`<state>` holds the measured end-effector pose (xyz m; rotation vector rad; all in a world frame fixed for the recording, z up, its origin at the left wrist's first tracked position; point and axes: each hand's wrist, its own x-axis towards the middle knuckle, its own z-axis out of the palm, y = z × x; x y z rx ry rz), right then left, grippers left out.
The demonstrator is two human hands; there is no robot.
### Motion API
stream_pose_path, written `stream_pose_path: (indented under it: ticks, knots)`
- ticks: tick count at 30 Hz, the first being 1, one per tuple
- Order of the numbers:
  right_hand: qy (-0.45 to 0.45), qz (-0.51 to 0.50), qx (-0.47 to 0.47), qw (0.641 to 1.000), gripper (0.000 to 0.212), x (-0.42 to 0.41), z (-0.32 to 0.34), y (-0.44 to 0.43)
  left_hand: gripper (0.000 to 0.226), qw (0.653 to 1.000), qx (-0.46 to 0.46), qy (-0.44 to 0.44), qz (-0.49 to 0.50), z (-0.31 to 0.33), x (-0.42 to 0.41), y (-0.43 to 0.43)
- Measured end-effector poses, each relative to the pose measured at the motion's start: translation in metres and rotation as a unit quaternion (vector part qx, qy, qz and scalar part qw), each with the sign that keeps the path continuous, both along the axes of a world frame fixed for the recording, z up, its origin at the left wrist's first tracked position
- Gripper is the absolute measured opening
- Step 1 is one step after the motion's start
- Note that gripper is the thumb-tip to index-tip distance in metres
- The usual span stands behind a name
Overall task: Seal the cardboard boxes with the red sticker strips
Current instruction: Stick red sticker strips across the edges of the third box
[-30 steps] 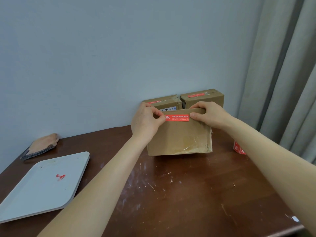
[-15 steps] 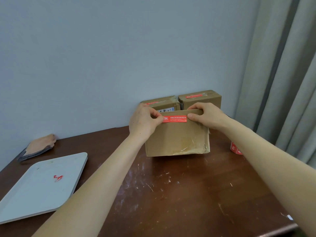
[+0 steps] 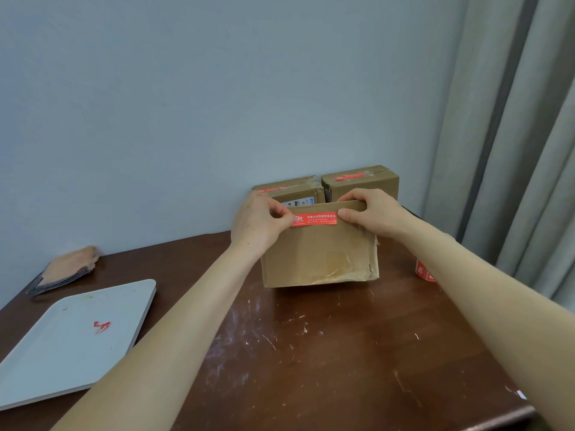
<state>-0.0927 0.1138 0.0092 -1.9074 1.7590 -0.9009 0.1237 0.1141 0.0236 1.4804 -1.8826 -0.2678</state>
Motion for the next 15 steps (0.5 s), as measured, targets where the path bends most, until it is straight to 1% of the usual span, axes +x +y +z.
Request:
stream_pose_path:
  ticks: [7,15]
  knots:
    - [-0.001,0.003,-0.002,1.0,0.019,-0.0008,-0.0011,-0.0009,0.014,1.0,-0.002,0.003,-0.009,0.0032,-0.001,0.0051]
    - [0.0,-0.001,-0.002,1.0,0.023,-0.0009,-0.0016,-0.0009,0.016,1.0,0.0,0.002,-0.009,0.0012,0.0,0.0012]
